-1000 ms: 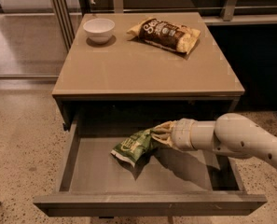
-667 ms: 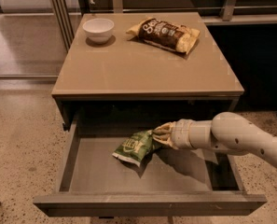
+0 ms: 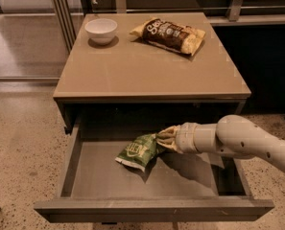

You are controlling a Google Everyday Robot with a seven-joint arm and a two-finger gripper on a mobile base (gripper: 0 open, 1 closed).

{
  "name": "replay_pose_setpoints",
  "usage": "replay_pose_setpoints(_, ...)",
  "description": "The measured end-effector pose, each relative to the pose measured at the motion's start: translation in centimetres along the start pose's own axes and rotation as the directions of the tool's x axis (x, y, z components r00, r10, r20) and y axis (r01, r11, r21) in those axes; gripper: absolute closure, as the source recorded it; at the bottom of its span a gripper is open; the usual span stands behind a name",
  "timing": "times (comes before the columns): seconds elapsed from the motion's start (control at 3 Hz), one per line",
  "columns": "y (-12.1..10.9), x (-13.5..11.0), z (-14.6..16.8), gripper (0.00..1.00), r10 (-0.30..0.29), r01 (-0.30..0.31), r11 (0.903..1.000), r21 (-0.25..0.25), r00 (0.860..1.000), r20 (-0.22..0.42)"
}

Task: Place green jalapeno chip bag into top drawer

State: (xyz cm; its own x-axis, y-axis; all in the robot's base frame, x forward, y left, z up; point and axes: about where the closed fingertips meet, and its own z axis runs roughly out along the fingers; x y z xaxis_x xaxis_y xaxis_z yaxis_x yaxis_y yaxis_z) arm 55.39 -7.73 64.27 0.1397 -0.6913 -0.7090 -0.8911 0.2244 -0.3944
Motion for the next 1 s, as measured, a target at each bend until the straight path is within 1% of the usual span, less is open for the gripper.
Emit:
replay_pose_setpoints(0.67,0.0,0.0,0.0,0.12,0.0,0.0,1.0,0.0,1.0,0.0)
replay_pose_setpoints(1.0,0.0,0.0,0.0,0.0,0.0,0.0,1.0,0.0,1.0,0.0)
